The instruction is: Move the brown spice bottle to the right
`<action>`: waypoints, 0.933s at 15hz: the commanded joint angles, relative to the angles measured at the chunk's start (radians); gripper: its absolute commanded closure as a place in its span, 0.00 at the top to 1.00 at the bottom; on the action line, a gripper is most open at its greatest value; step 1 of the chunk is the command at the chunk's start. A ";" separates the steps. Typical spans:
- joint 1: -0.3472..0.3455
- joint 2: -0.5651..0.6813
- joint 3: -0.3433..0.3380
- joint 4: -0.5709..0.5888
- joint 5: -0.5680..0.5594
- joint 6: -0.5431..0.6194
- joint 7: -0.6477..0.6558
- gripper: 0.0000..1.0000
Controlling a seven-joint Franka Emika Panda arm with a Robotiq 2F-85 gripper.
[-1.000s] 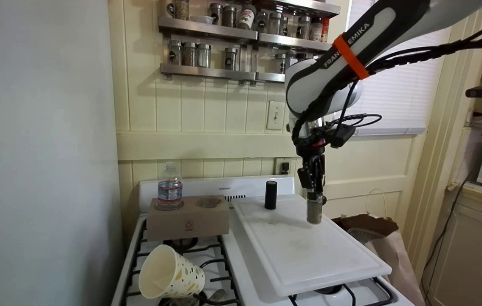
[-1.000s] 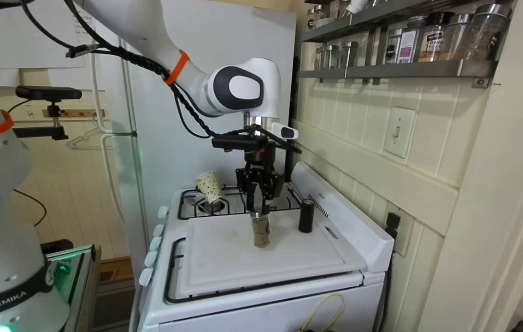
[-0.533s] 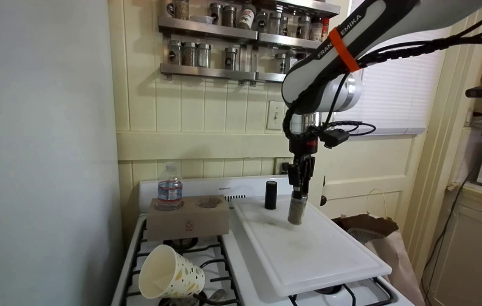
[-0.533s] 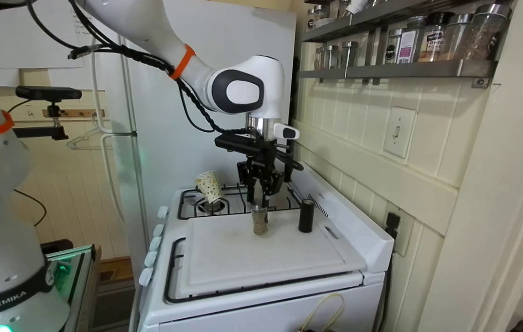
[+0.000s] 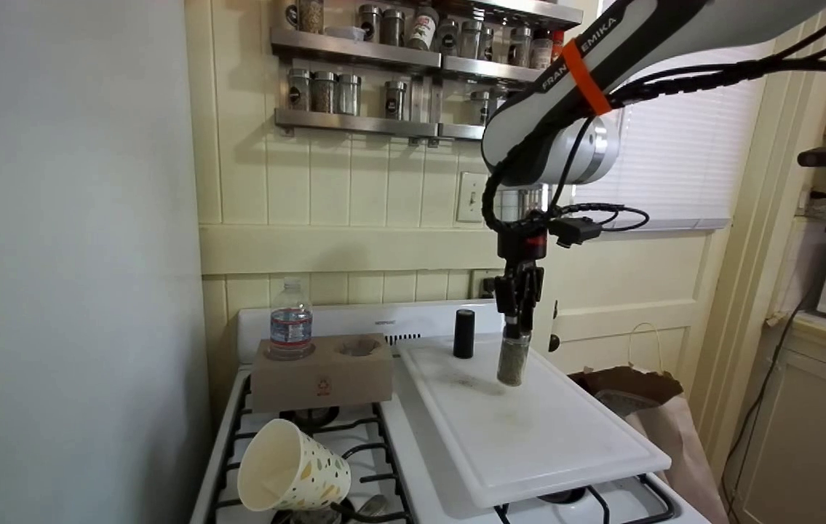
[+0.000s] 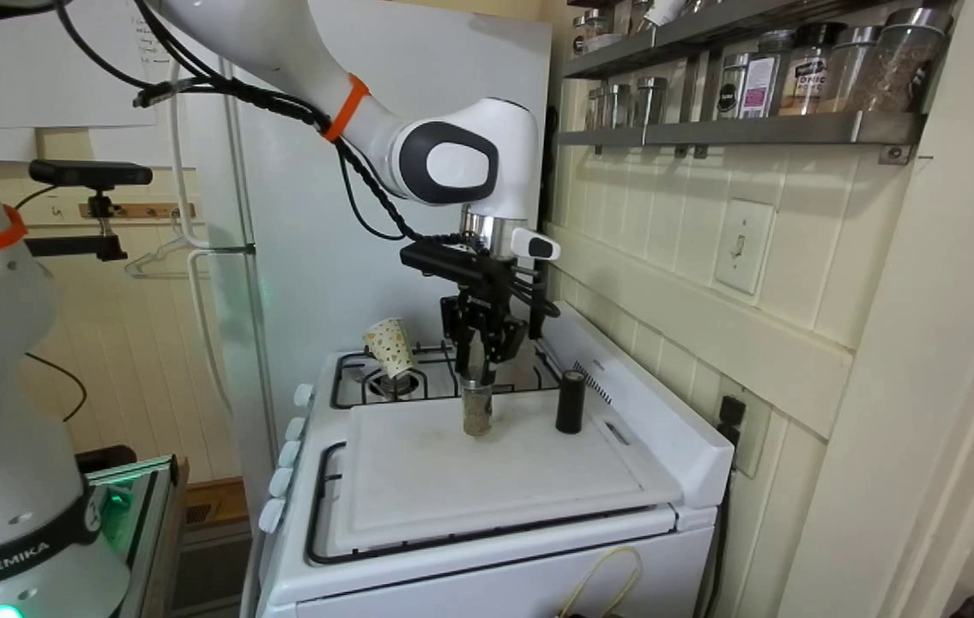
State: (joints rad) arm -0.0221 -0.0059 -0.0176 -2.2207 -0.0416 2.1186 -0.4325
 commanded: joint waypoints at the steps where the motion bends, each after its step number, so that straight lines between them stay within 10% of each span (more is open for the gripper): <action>1: -0.003 0.020 -0.007 0.036 0.015 -0.043 -0.016 0.24; 14: -0.021 0.092 -0.014 0.047 -0.017 -0.021 -0.060 0.24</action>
State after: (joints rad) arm -0.0365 0.0634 -0.0330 -2.1950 -0.0470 2.1113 -0.4728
